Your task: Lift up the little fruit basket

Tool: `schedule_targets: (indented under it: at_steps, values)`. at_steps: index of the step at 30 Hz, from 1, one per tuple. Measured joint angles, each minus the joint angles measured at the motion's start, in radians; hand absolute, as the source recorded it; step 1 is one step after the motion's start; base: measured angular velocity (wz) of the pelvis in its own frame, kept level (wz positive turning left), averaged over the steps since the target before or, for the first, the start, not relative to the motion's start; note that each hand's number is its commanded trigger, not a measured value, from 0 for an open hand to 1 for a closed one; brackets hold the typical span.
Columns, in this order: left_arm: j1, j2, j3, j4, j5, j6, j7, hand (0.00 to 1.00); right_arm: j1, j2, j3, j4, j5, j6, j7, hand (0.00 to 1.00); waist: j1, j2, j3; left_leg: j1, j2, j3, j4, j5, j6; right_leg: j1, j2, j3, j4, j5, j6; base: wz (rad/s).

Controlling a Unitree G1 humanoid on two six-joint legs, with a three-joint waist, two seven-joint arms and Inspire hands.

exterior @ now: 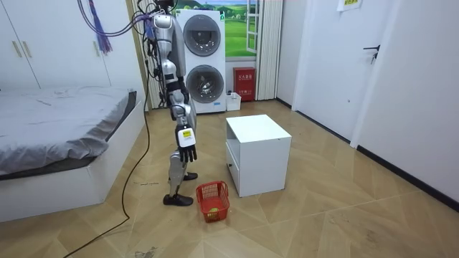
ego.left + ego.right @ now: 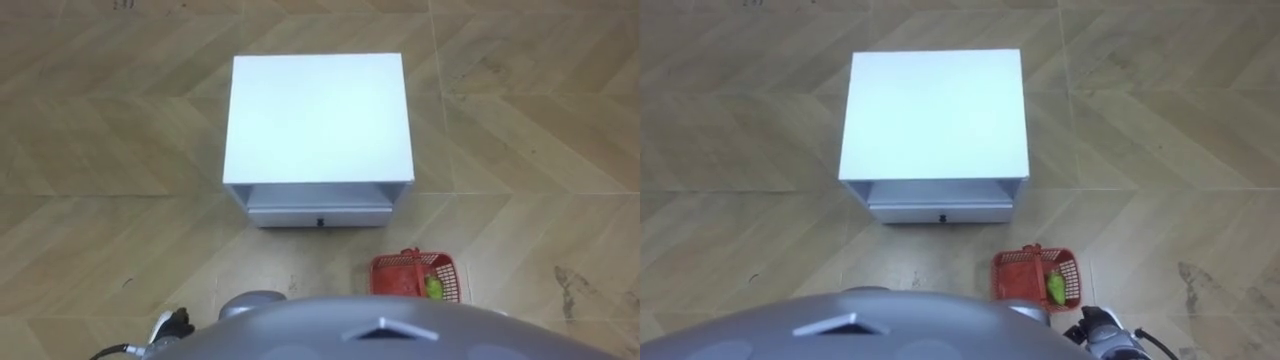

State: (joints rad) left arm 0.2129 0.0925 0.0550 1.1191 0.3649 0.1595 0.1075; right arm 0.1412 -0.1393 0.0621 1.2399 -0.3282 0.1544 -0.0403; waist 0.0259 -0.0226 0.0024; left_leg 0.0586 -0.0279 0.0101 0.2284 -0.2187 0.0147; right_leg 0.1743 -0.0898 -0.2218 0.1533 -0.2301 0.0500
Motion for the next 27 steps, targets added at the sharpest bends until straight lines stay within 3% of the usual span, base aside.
schedule_targets:
  at_steps: [7, 11, 14, 18, 19, 21, 23, 25, 27]
  values:
    - [-0.008, -0.001, 0.031, 0.005, -0.001, 0.001, 0.001, 0.00, -0.003, -0.002, -0.024, -0.001, 0.006, 0.001, -0.002, 0.00, -0.001, -0.004, -0.0020, -0.016, -0.007, 0.008, 0.026, -0.014, 0.012, -0.015, -0.017, -0.003, 0.048, -0.015, 0.009, 0.01]
    - [-0.032, 0.003, 0.030, 0.032, -0.011, -0.030, 0.001, 0.00, -0.030, -0.008, -0.049, -0.001, 0.011, -0.002, -0.026, 0.00, 0.001, 0.005, 0.0028, -0.057, -0.006, 0.029, 0.070, -0.029, 0.034, -0.104, -0.038, -0.003, 0.192, -0.018, 0.014, 0.04]
    - [-0.072, 0.019, 0.033, 0.052, -0.026, -0.057, -0.001, 0.00, -0.065, -0.012, -0.081, -0.012, 0.047, -0.010, -0.050, 0.00, 0.001, -0.005, 0.0080, -0.149, -0.016, 0.043, 0.160, -0.038, 0.050, -0.205, -0.064, -0.001, 0.288, -0.018, 0.014, 0.09]
    - [-0.102, 0.057, 0.095, 0.092, -0.045, -0.085, 0.003, 0.00, -0.113, -0.011, -0.093, -0.069, 0.125, -0.016, -0.056, 0.00, 0.010, -0.009, 0.0135, -0.290, 0.004, 0.094, 0.235, -0.060, 0.094, -0.320, -0.069, 0.024, 0.340, -0.011, 0.026, -0.13]
    - [-0.104, 0.063, 0.099, 0.099, -0.045, -0.088, 0.007, 0.00, -0.120, -0.011, -0.094, -0.071, 0.140, -0.018, -0.058, 0.00, 0.006, -0.009, 0.0158, -0.312, 0.005, 0.095, 0.251, -0.065, 0.101, -0.344, -0.075, 0.025, 0.406, -0.021, 0.026, 0.18]
    - [-0.087, 0.082, 0.099, 0.105, -0.062, -0.095, 0.016, 0.00, -0.104, -0.013, -0.094, -0.072, 0.206, -0.021, -0.059, 0.00, 0.014, -0.036, 0.0023, -0.379, -0.011, 0.100, 0.307, -0.076, 0.119, -0.386, -0.103, 0.034, 0.713, -0.031, 0.021, 0.16]
    - [-0.099, 0.093, 0.095, 0.118, -0.096, -0.095, 0.018, 0.00, -0.126, -0.017, -0.094, -0.074, 0.255, -0.026, -0.062, 0.00, 0.021, -0.047, -0.0052, -0.455, -0.023, 0.101, 0.377, -0.088, 0.128, -0.376, -0.100, 0.056, 0.866, -0.026, 0.016, 0.00]
    - [-0.125, 0.095, 0.085, 0.136, -0.123, -0.097, 0.019, 0.00, -0.178, -0.022, -0.093, -0.067, 0.313, -0.032, -0.072, 0.00, 0.033, -0.055, -0.0008, -0.568, -0.030, 0.103, 0.475, -0.101, 0.137, -0.349, -0.100, 0.075, 0.929, -0.023, 0.018, 0.10]
    - [-0.178, 0.107, 0.075, 0.143, -0.163, -0.101, 0.023, 0.00, -0.256, -0.021, -0.083, -0.039, 0.369, -0.050, -0.071, 0.00, 0.032, -0.060, 0.0091, -0.733, -0.041, 0.104, 0.629, -0.125, 0.145, -0.311, -0.101, 0.091, 0.940, -0.028, 0.026, 0.28]
